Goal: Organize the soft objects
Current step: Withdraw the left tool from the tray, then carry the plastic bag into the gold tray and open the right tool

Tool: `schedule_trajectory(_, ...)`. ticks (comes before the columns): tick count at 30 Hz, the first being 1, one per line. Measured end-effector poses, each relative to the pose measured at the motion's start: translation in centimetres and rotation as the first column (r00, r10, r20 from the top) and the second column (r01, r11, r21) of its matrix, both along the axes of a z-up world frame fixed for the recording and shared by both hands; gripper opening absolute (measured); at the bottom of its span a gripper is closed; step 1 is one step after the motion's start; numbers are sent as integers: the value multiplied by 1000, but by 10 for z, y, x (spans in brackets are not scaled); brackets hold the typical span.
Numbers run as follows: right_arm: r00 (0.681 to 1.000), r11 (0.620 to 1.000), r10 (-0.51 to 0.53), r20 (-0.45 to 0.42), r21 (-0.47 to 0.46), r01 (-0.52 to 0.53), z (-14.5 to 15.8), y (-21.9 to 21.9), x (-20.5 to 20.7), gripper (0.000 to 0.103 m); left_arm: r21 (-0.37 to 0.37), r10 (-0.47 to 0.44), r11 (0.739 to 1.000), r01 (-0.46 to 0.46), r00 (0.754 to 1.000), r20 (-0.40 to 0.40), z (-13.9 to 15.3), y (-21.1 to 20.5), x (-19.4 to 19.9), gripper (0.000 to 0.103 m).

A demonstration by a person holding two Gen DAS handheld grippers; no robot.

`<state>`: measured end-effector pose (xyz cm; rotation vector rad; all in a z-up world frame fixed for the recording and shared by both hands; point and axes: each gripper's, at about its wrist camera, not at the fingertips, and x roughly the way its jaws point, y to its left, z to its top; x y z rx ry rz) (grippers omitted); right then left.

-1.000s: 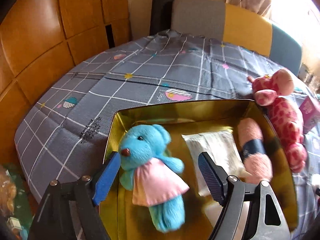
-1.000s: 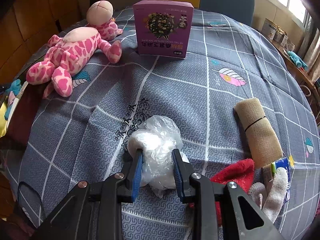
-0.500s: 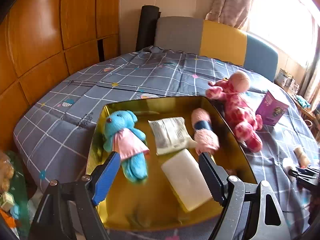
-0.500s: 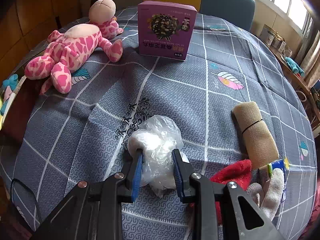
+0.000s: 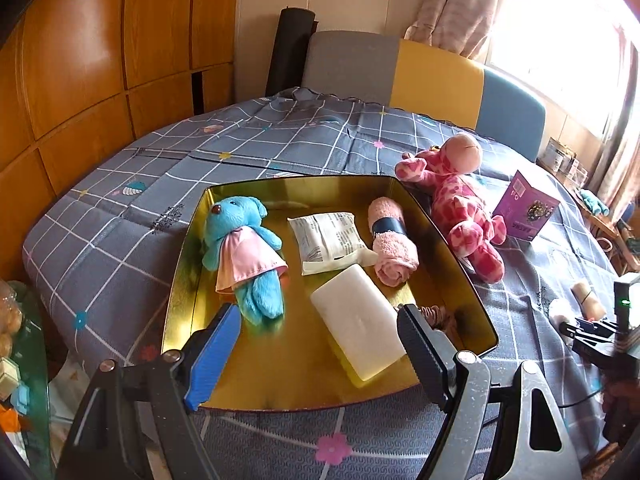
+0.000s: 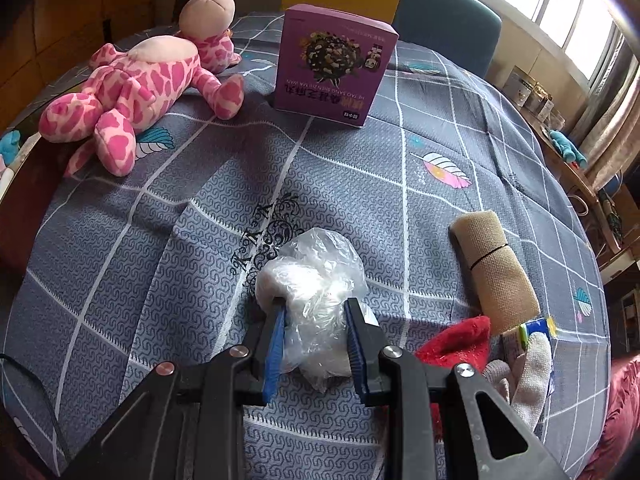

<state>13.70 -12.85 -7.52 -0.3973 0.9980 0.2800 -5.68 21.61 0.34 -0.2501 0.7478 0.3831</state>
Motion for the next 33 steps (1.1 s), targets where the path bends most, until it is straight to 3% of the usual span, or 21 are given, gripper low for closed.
schedule_trajectory(7, 999, 998, -48, -1, 44, 48, 18, 3, 0, 24, -12, 0, 1000, 0, 1000, 4, -2, 4, -7, 81)
schedule_trajectory(13, 999, 992, -4, 50, 123, -2, 52, 24, -14, 23, -26, 8, 1000, -8, 1000, 2, -6, 8, -11, 81)
schedule_trajectory(18, 995, 970, 95, 43, 219, -103, 74, 58, -31, 23, -30, 12, 999, -12, 1000, 7, -6, 10, -12, 81)
schedule_trajectory(24, 965, 913, 257, 47, 314, -259, 95, 117, -53, 23, -34, 30, 999, -29, 999, 15, -4, 17, -14, 81)
schedule_trajectory(28, 932, 874, 360, 42, 333, -353, 98, 168, -65, 23, -35, 50, 998, -50, 999, 20, -2, 25, -17, 81)
schedule_trajectory(33, 887, 846, 461, 19, 292, -446, 82, 227, -77, 23, -36, 76, 997, -75, 997, 24, -1, 34, -21, 81)
